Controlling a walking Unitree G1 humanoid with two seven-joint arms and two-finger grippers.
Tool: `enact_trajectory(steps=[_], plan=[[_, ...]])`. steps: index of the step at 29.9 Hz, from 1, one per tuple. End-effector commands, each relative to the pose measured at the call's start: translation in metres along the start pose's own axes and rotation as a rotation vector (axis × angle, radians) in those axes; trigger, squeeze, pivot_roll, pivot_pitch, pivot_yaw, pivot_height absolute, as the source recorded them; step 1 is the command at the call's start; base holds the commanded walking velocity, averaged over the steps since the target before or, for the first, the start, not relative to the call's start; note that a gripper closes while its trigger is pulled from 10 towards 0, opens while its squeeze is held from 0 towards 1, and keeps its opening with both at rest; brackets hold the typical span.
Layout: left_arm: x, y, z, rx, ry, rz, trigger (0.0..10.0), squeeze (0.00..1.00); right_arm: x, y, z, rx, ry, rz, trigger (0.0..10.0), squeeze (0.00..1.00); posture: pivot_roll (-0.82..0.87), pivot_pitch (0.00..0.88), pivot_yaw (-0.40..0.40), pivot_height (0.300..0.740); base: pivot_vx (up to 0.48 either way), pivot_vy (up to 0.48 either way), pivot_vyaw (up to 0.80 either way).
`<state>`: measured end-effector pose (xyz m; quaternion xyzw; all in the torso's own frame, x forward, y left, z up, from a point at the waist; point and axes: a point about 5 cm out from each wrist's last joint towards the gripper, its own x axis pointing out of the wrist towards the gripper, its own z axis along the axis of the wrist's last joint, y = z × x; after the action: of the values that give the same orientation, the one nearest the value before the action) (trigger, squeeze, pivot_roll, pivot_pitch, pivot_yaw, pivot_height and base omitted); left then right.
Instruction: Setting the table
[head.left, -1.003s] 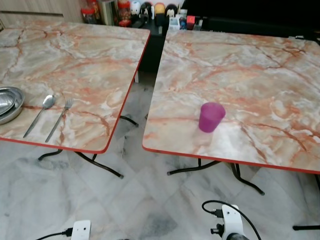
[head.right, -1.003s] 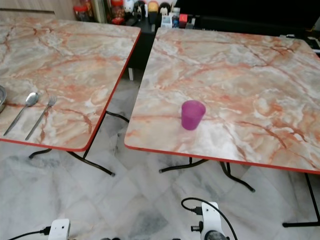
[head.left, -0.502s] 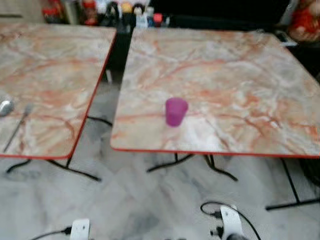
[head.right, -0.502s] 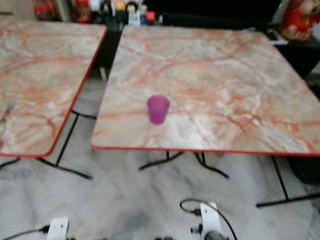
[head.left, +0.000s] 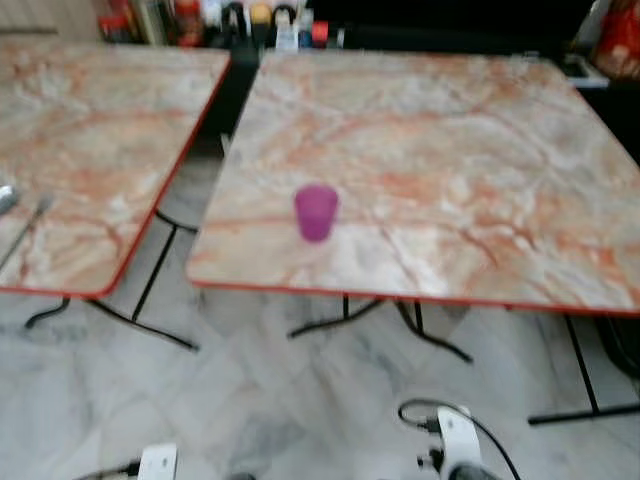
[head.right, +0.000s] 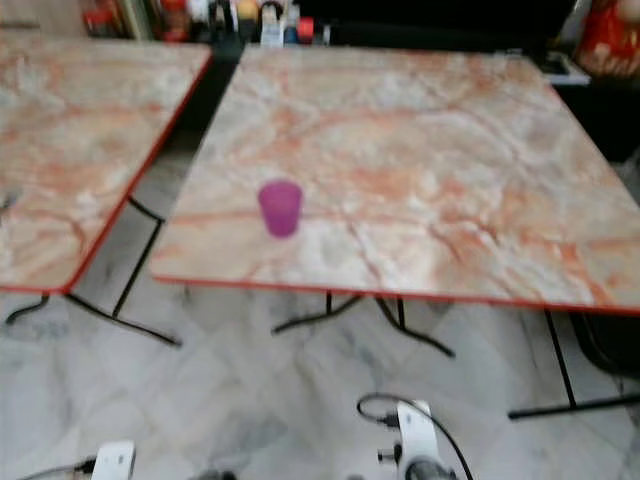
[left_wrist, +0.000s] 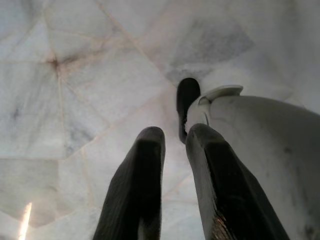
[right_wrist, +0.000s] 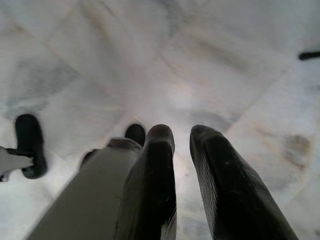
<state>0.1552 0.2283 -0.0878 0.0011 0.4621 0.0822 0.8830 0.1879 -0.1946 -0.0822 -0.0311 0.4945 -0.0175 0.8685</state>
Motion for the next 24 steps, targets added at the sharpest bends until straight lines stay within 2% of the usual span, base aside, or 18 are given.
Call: enact_trajectory(steps=[1,19,24], plan=[[-0.0013,-0.0055,-0.0096,0.002,0.038,-0.020,10.0,0.00,-0.0008,-0.0037,-0.0073,0.009,0.024,-0.011,10.0,0.00,0.00,0.156,-0.045,0.736,0.000,-0.274,0.00],[-0.0014,-0.0065,-0.0102,-0.007,0.039,-0.014,10.0,0.00,-0.0010,-0.0055,-0.0074,0.004,0.026,-0.013,10.0,0.00,0.01,0.158,-0.057,0.736,0.000,-0.276,0.00],[-0.0013,-0.0068,-0.0104,-0.010,0.040,-0.014,10.0,0.00,-0.0010,-0.0058,-0.0070,-0.009,0.028,-0.008,10.0,0.00,0.01,0.157,-0.058,0.736,0.000,0.000,0.00]])
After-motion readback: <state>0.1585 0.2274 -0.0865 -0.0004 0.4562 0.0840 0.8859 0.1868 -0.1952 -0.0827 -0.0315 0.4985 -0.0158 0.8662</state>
